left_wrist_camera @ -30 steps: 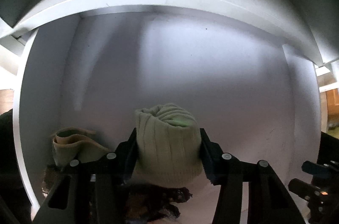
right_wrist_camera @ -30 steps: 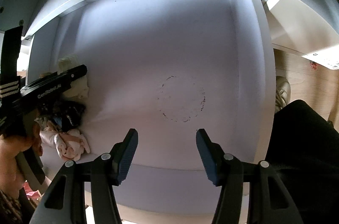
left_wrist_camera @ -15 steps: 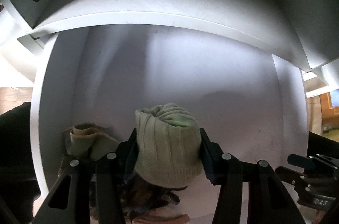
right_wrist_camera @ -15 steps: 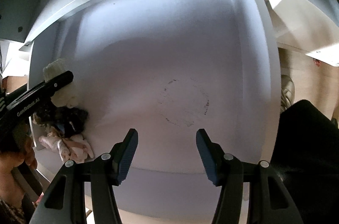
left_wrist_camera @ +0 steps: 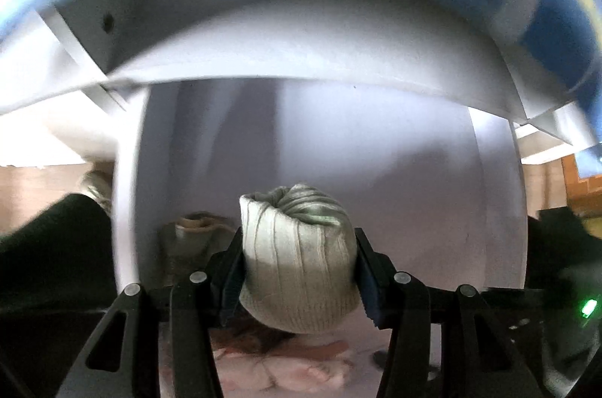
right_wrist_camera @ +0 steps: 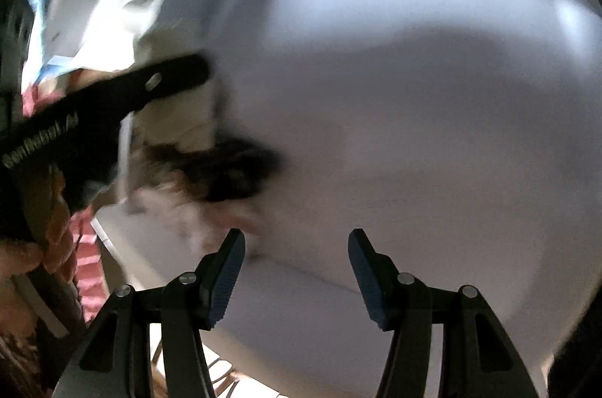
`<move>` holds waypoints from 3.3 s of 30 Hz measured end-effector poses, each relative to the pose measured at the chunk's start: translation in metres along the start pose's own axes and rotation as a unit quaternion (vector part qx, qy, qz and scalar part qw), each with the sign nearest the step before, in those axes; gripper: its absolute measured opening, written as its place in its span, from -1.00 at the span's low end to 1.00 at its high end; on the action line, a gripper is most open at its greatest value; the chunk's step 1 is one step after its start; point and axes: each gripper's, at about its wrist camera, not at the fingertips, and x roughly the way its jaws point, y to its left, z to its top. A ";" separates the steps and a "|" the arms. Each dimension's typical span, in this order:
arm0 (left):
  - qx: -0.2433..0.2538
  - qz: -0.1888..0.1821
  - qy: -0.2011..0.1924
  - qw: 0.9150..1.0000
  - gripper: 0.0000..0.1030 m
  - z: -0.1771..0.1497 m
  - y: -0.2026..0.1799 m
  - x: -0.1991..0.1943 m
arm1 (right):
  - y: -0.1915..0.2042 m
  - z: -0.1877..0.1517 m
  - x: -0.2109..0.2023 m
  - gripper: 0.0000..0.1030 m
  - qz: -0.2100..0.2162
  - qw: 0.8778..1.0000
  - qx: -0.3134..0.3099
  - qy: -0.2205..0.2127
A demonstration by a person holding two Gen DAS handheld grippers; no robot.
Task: Organize soft objects
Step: 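Grasp the dark lace sock with the right tool while the left tool lifts the cream beanie, then carry the cream beanie into the gold box and open the left tool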
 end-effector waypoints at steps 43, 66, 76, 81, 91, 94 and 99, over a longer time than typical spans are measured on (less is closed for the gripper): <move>0.016 -0.025 -0.054 0.998 0.00 -0.001 0.005 -0.012 | -0.033 0.038 0.098 0.22 -0.198 0.980 0.000 -0.013; 0.135 -0.136 -0.150 0.970 0.00 0.008 -0.087 -0.172 | -0.082 0.014 0.109 -0.40 -0.157 0.975 0.155 0.011; 0.127 -0.116 -0.187 0.967 0.01 0.096 -0.092 -0.227 | -0.093 -0.003 0.075 -0.40 -0.149 0.976 0.159 0.009; 0.090 -0.095 -0.164 0.978 0.01 0.143 -0.086 -0.209 | -0.099 -0.005 0.071 -0.40 -0.141 0.976 0.167 0.009; 0.070 -0.033 -0.115 0.990 0.02 0.185 -0.075 -0.165 | -0.107 -0.007 0.067 -0.39 -0.135 0.976 0.171 0.008; 0.068 -0.027 -0.116 0.991 0.15 0.185 -0.071 -0.163 | -0.108 -0.007 0.067 -0.39 -0.136 0.976 0.171 0.009; 0.070 -0.023 -0.134 0.988 0.35 0.178 -0.070 -0.167 | -0.111 -0.007 0.061 -0.39 -0.139 0.976 0.170 0.008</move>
